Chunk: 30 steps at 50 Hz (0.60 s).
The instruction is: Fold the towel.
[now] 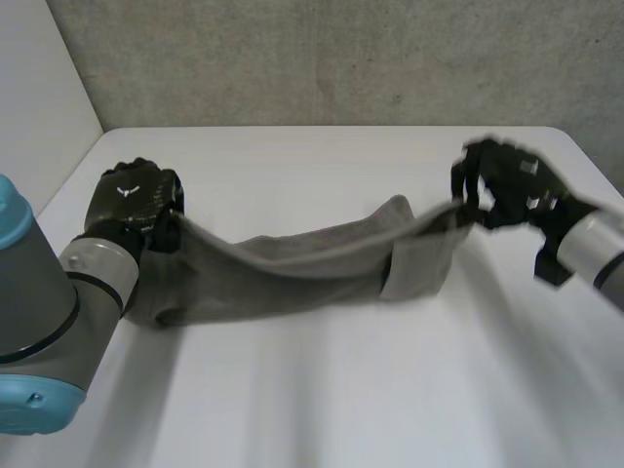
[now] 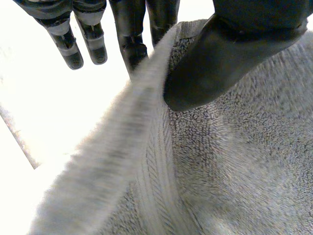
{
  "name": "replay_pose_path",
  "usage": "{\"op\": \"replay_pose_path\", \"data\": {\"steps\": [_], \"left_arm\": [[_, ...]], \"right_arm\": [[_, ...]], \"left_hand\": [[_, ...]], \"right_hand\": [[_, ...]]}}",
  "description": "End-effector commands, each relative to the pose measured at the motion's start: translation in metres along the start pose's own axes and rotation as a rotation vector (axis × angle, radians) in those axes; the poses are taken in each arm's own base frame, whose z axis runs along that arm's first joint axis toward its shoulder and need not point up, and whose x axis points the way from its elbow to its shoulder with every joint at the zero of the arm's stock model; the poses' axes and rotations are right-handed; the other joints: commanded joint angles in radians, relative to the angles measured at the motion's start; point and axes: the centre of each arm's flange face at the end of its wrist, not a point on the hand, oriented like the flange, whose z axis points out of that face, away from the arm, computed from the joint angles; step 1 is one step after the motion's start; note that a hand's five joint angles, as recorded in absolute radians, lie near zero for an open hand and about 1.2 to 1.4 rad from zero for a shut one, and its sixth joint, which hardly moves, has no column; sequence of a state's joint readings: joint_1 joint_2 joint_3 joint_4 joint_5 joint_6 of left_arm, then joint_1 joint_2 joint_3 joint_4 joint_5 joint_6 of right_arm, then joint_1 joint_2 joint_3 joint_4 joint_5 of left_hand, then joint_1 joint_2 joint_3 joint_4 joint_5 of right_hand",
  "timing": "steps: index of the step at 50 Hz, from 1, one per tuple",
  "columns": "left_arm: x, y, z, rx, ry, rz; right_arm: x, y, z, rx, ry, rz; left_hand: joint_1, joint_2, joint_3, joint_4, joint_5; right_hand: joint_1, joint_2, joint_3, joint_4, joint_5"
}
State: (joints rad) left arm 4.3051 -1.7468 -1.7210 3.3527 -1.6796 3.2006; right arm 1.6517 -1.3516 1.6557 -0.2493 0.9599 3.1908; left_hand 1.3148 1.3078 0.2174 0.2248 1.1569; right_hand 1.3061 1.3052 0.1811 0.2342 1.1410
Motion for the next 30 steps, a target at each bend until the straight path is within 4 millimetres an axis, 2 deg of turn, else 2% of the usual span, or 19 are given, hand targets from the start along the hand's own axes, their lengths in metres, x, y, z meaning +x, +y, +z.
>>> {"op": "replay_pose_path", "data": {"steps": [1,4,5,6,7,8,9,10,11,12,14,19,30], "left_arm": [[0.002,-0.013,-0.007,0.039,0.029,-0.078],[0.003,-0.014,-0.008,0.043,0.049,-0.109],[0.003,-0.013,-0.008,0.040,0.053,-0.114],[0.003,-0.013,-0.008,0.040,0.053,-0.115],[0.004,-0.011,-0.007,0.031,0.056,-0.115],[0.004,-0.007,-0.007,0.020,0.056,-0.114],[0.004,-0.007,-0.007,0.020,0.056,-0.114],[0.004,-0.004,-0.006,0.011,0.056,-0.114],[0.004,-0.001,-0.005,0.000,0.056,-0.113],[0.004,-0.001,-0.005,0.000,0.056,-0.113],[0.005,0.004,-0.004,-0.015,0.057,-0.112],[0.006,0.010,-0.004,-0.036,0.059,-0.110],[0.008,0.013,-0.006,-0.046,0.065,-0.110]], "right_arm": [[0.005,-0.052,0.012,0.104,-0.015,-0.053],[0.000,-0.046,0.017,0.077,-0.043,-0.037],[-0.012,-0.028,0.022,0.022,-0.082,-0.011],[-0.028,-0.008,0.028,-0.040,-0.120,0.003],[-0.028,-0.008,0.028,-0.040,-0.121,0.003],[-0.037,0.010,0.029,-0.097,-0.138,0.004],[-0.037,0.010,0.029,-0.098,-0.138,0.004],[-0.041,0.025,0.029,-0.146,-0.142,-0.010],[-0.038,0.037,0.026,-0.191,-0.118,-0.024],[-0.038,0.037,0.026,-0.192,-0.118,-0.024],[-0.037,0.054,0.016,-0.256,-0.068,-0.015],[-0.030,0.070,0.011,-0.262,0.026,0.015],[-0.033,0.084,-0.005,-0.253,0.077,0.152]], "left_hand": [[0.081,0.089,-0.043,-0.050,0.065],[0.081,0.089,-0.043,-0.050,0.065],[0.081,0.089,-0.043,-0.050,0.065],[0.081,0.089,-0.043,-0.050,0.065],[0.081,0.089,-0.043,-0.050,0.065],[0.081,0.089,-0.043,-0.050,0.065],[0.081,0.089,-0.043,-0.050,0.065],[0.081,0.089,-0.043,-0.050,0.065],[0.081,0.089,-0.043,-0.050,0.065],[0.081,0.089,-0.043,-0.050,0.065],[0.081,0.089,-0.043,-0.050,0.065],[0.081,0.089,-0.043,-0.050,0.065],[0.081,0.089,-0.043,-0.050,0.065]], "right_hand": [[0.090,0.091,-0.007,-0.060,0.081],[0.090,0.091,-0.007,-0.060,0.081],[0.090,0.091,-0.007,-0.060,0.081],[-0.470,-0.469,-0.007,-0.060,-0.479],[-0.475,-0.474,-0.007,-0.060,-0.485],[-1.033,-1.033,-0.007,-0.060,-1.043],[-1.039,-1.038,-0.007,-0.060,-1.048],[-1.132,-1.131,-0.007,-0.060,-1.141],[-1.132,-1.131,-0.007,-0.060,-1.141],[-1.132,-1.131,-0.007,-0.060,-1.141],[-1.132,-1.131,-0.007,-0.060,-1.141],[-1.132,-1.131,-0.007,-0.060,-1.141],[-1.121,-1.120,-0.007,-0.060,-1.131]]}}
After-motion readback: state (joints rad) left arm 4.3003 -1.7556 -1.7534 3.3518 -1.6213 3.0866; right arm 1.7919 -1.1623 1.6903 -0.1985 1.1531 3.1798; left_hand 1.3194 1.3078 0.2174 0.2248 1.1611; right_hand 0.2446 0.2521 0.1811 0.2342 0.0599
